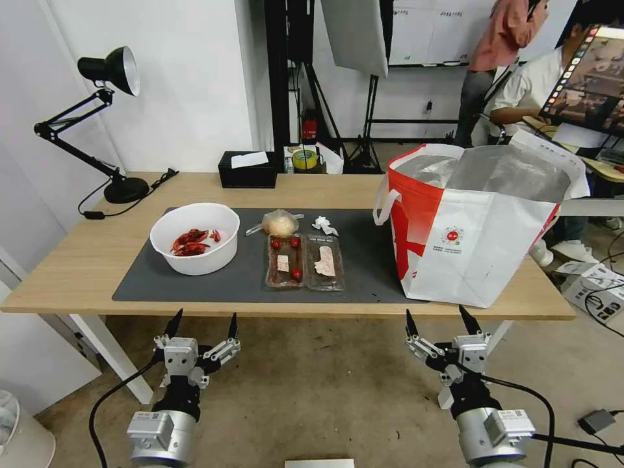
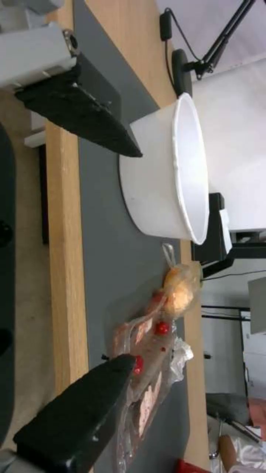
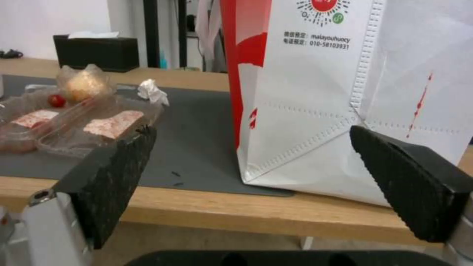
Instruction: Pick up the trash from the table and place it into the takeout bag.
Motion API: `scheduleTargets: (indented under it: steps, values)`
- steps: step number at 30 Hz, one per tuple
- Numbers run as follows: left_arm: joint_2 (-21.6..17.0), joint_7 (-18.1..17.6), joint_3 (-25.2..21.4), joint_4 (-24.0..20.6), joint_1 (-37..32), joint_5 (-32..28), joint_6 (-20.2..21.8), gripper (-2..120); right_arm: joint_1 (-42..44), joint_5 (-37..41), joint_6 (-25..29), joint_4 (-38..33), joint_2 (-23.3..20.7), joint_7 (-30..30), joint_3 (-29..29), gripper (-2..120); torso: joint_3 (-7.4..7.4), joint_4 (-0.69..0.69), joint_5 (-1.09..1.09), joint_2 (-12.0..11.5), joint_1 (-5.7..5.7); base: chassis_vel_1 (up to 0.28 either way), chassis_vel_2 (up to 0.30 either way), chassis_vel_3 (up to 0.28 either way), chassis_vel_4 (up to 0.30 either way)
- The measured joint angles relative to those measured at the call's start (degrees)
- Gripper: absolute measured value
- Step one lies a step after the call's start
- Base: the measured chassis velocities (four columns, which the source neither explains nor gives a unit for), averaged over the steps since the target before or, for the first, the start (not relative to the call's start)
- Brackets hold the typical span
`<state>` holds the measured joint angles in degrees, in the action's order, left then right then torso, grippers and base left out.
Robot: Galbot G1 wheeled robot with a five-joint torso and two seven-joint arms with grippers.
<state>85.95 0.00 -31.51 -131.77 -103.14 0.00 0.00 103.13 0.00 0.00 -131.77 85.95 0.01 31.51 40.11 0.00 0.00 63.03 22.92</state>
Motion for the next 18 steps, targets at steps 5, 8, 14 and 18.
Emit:
scheduleTargets:
  steps: [5,8,14,18]
  values:
    - [0.00,0.00,0.00,0.00,0.00,0.00,0.00,100,0.00,0.00,0.00,0.00,0.00,0.00,0.00,100,0.00,0.00,0.00,0.00,0.00,0.000,0.000,0.000,0.000]
    - [0.00,0.00,0.00,0.00,0.00,0.00,0.00,100,0.00,0.00,0.00,0.00,0.00,0.00,0.00,100,0.00,0.00,0.00,0.00,0.00,0.000,0.000,0.000,0.000]
    - [0.00,0.00,0.00,0.00,0.00,0.00,0.00,100,0.00,0.00,0.00,0.00,0.00,0.00,0.00,100,0.00,0.00,0.00,0.00,0.00,0.000,0.000,0.000,0.000]
    - [0.00,0.00,0.00,0.00,0.00,0.00,0.00,100,0.00,0.00,0.00,0.00,0.00,0.00,0.00,100,0.00,0.00,0.00,0.00,0.00,0.000,0.000,0.000,0.000]
